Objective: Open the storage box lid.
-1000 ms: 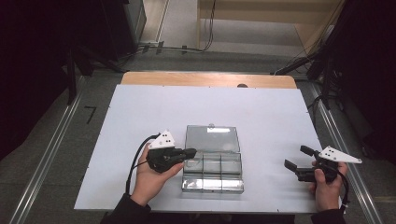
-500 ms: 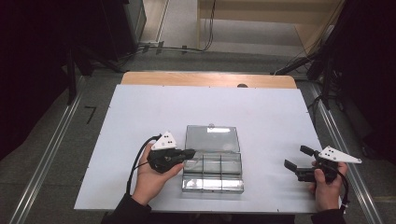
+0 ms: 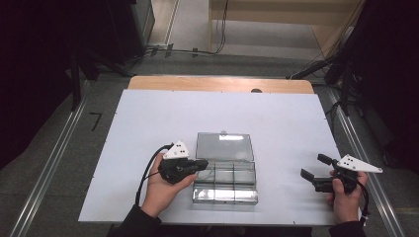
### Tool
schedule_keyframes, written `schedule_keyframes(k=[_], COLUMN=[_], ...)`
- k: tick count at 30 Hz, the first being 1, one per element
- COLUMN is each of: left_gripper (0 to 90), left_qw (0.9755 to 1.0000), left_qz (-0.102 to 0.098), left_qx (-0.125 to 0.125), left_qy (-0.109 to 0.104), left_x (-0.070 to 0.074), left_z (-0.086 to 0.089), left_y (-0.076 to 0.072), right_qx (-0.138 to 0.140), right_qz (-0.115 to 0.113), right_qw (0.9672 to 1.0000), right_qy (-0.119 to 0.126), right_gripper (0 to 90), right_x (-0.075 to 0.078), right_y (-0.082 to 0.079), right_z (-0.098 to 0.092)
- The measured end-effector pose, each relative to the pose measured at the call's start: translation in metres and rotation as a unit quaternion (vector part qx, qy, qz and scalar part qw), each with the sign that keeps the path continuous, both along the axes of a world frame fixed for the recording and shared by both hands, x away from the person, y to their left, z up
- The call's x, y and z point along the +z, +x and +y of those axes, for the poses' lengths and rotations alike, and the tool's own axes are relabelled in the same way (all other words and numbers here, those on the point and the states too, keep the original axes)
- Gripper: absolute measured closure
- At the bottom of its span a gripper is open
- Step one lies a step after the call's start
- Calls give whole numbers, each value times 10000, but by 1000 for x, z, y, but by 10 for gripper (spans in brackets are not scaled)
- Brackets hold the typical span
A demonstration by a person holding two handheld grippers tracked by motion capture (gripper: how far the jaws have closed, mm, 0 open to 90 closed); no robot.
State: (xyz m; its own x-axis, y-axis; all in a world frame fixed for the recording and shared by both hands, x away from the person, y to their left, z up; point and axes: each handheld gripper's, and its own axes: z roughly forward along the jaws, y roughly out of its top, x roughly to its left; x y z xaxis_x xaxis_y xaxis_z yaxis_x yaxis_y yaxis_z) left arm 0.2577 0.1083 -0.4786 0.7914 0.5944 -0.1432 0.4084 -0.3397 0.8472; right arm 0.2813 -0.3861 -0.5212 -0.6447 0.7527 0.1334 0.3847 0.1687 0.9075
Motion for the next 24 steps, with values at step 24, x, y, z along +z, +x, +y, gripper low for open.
schedule_keyframes(k=[24], left_gripper=[602], left_qw=[9986], left_qz=[281], left_qx=[-215], left_qy=[-386], left_x=[-7], left_z=[-2], left_y=[6], right_qx=[3], right_qz=[-5], right_qw=[10000], right_qy=[-5], right_gripper=[0], right_x=[0], right_y=[0], right_z=[0])
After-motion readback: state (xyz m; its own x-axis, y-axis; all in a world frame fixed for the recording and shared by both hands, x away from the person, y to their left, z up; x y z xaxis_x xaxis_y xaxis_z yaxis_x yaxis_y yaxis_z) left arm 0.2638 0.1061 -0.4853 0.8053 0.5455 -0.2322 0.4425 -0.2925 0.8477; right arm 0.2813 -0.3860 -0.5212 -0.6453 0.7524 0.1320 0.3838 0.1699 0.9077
